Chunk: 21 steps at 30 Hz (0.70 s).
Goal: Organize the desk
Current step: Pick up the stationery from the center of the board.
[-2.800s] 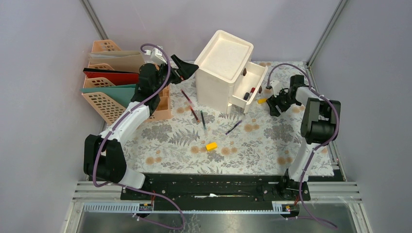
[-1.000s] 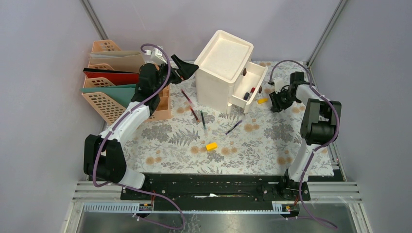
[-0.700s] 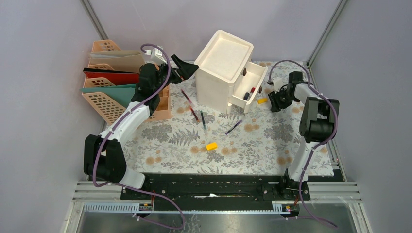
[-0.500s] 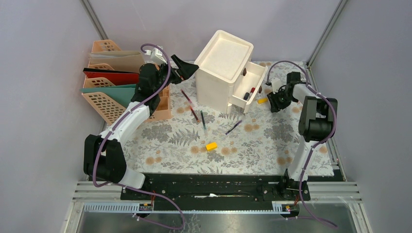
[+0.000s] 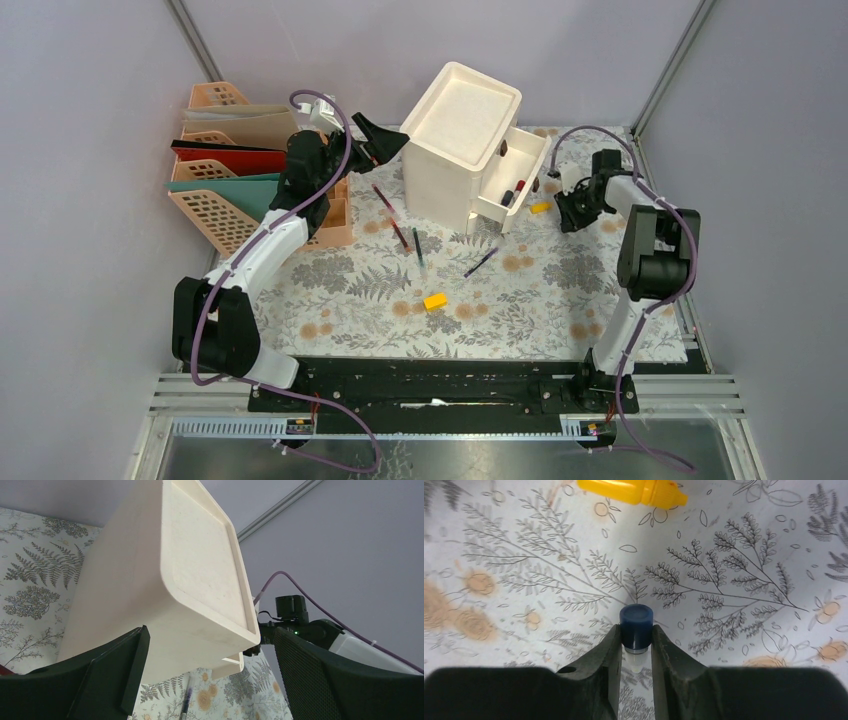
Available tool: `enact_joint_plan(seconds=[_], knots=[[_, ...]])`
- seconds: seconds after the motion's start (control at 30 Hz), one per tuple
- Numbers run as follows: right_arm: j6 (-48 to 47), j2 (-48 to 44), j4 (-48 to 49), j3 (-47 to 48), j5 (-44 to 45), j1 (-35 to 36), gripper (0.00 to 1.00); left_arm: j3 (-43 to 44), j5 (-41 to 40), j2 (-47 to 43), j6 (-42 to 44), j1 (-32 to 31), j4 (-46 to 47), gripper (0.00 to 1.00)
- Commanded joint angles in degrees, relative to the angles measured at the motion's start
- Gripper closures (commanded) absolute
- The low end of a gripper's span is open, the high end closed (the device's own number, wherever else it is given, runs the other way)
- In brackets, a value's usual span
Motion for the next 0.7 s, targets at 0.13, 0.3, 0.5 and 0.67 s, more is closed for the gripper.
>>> enact_joint_plan(seconds=[0.13, 0.3, 0.5, 0.67], knots=[[8.98, -10.25, -5.52, 6.11, -10.59, 0.49, 1.00, 1.14, 0.14, -1.44, 0.42, -0.17, 1.20, 0.01], [23.03, -8.47, -7.51, 15.23, -22.25, 1.51, 1.00, 1.38, 0.15, -1.44, 0.50, -0.18, 1.21, 0.01], [42.30, -5.29, -0.62, 20.23, -27.48, 5.10, 1.00, 1.33, -0.09, -2.05, 0.60, -0.18, 0.67, 0.01], [53.28, -4.38, 3.33, 20.39, -19.40, 8.54, 0.86, 0.87, -0.45, -2.61, 0.51, -0.17, 0.24, 0.01]])
